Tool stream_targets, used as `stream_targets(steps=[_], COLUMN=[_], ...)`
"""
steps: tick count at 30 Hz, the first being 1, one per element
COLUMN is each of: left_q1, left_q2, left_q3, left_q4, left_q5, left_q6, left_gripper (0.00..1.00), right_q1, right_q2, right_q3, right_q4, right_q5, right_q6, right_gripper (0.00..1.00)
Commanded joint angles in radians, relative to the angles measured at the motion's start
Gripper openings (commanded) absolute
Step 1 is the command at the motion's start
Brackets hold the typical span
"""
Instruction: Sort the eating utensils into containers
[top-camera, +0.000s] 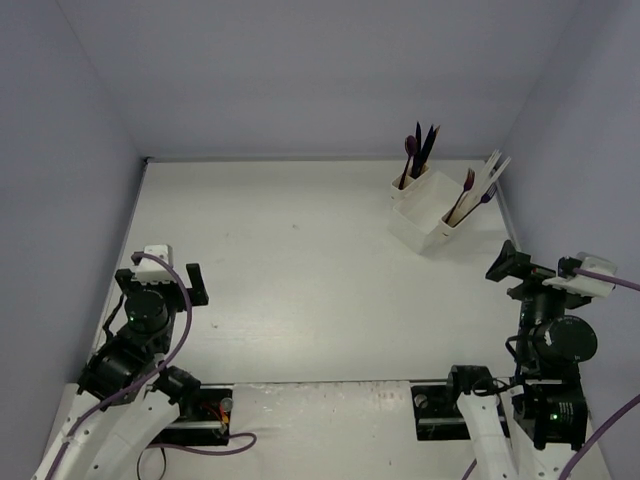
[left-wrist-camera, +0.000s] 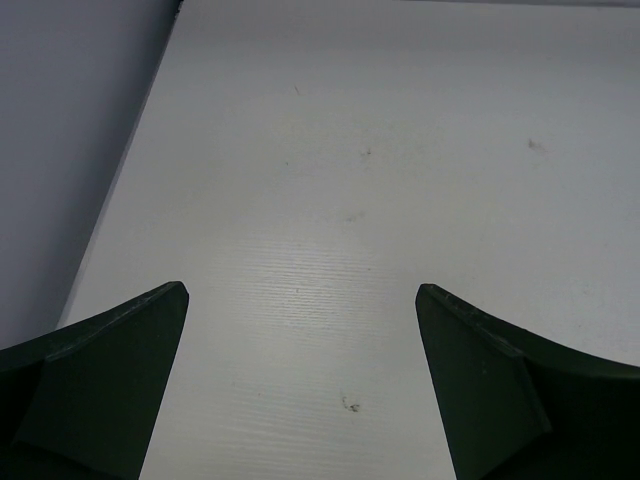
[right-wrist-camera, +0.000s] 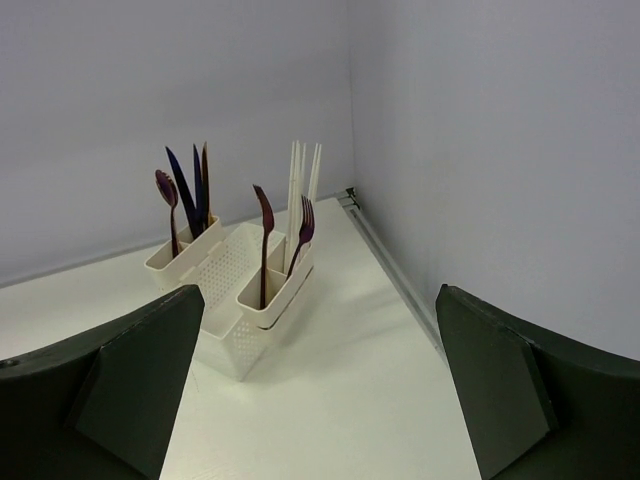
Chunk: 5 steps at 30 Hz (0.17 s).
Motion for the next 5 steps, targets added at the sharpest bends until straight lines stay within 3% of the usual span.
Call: stream_targets(steps=[1,5], left_q1=[0.006,0.006], left_q2=[0.085,0.13], left_q3=[0.01,0.023], left_q4=[0.045,0.034], left_q5=[-0.044,-0.053], left_q6=[0.001,-0.007], left_gripper=[0.97,0.97], right_q1=[0.019,0.041], right_q2=[0.005,0.017], right_q3=[0.008,0.019], right_q4=[0.036,0.036], right_q5=[-0.012,-0.012], right_q6=[0.019,0.012], right_gripper=[1.0,1.0])
